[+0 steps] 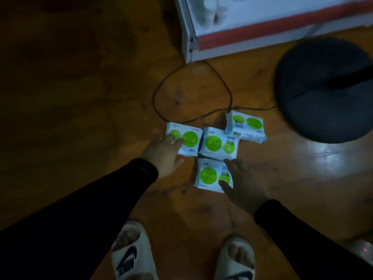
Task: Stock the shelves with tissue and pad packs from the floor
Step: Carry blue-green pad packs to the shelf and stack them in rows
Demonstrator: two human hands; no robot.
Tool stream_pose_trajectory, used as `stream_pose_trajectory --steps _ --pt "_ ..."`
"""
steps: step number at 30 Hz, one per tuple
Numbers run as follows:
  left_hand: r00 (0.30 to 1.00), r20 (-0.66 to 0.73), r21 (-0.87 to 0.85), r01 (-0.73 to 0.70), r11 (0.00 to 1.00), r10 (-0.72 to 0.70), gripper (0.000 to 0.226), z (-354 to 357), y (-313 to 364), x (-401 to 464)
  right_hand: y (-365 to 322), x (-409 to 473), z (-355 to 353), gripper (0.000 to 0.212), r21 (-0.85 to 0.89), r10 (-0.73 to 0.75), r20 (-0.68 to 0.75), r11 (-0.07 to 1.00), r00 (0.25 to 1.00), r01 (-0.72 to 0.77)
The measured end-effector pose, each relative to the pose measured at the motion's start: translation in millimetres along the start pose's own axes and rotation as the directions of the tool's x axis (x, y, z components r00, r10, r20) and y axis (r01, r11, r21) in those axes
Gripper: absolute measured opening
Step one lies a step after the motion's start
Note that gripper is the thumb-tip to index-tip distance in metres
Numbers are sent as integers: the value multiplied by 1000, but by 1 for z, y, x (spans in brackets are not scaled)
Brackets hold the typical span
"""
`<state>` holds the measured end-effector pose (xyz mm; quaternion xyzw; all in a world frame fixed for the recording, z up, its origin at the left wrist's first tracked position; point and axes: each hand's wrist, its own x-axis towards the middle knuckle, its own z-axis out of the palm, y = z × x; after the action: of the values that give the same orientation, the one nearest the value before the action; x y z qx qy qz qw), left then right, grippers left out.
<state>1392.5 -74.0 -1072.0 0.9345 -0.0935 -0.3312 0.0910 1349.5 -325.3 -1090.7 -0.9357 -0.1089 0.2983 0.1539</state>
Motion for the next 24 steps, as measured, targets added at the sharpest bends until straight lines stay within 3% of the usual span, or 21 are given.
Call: stream_pose_trajectory --steps 2,5,9,13,16,19,24 --pt "998 -45 -10 50 999 -50 72 12 -8 38 10 20 24 74 -24 53 75 998 996 -52" --pt "990 -64 -8 127 992 -127 81 31 -15 79 22 34 53 75 1 61 45 998 997 -61" --pt "985 -39 -197 158 968 -169 75 43 -16 91 28 35 63 64 36 34 -10 999 999 -34" --pt "987 17 -313 156 937 -159 62 41 -18 63 19 22 58 56 97 63 49 993 997 -68" --pt "984 32 -356 177 918 -177 40 21 -25 24 -1 5 28 55 92 78 70 992 995 -84" --pt "974 2 -425 207 881 -228 42 -25 -34 -27 -34 -15 -26 59 55 20 75 998 997 -24" --pt "938 -127 -536 210 818 -324 40 -161 -56 -147 -129 -47 -171 53 -35 -217 -132 976 967 215"
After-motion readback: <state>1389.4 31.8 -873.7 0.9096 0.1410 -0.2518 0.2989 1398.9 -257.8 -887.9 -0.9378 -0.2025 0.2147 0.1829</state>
